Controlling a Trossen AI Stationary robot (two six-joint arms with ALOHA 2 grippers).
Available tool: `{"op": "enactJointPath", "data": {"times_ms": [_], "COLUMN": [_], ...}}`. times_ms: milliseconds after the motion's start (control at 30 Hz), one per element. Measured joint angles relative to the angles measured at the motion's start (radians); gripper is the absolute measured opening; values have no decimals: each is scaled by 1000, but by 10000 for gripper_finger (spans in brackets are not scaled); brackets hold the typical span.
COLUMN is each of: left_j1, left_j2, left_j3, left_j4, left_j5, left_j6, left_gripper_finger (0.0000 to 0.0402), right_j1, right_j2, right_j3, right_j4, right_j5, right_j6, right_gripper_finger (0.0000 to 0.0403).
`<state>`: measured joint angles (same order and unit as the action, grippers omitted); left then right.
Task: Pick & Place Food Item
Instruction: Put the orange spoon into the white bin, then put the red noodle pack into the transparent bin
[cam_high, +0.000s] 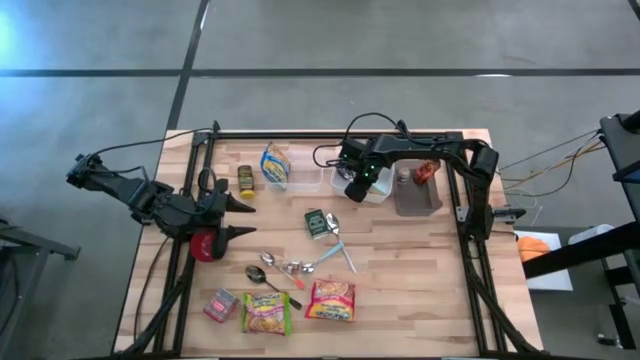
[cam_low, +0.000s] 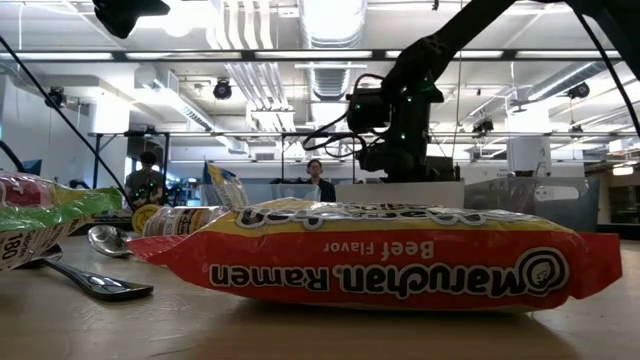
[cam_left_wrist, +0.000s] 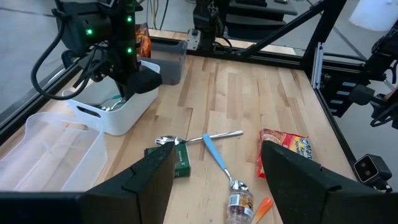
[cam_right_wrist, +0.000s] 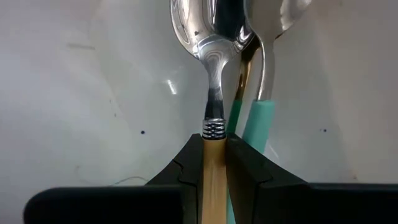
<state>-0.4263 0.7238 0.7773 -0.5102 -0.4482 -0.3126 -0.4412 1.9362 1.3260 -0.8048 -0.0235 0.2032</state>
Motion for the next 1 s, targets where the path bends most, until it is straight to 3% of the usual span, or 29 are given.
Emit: {"op": "enactJointPath", "data": {"times_ms": [633,1000], "left_j1": [0,0], "left_j2": [0,0], "left_j3": [0,0], "left_j4": [-10,-12], "left_j5": [0,0], "left_j6": [0,0], "left_gripper_finger": [243,243], "right_j1": [0,0], "right_j2": [0,-1], "right_j3": [0,24], "right_j4": [-5,-24], "right_j5": [-3,-1], "right_j6": [67,67], "right_gripper_finger": [195,215]}}
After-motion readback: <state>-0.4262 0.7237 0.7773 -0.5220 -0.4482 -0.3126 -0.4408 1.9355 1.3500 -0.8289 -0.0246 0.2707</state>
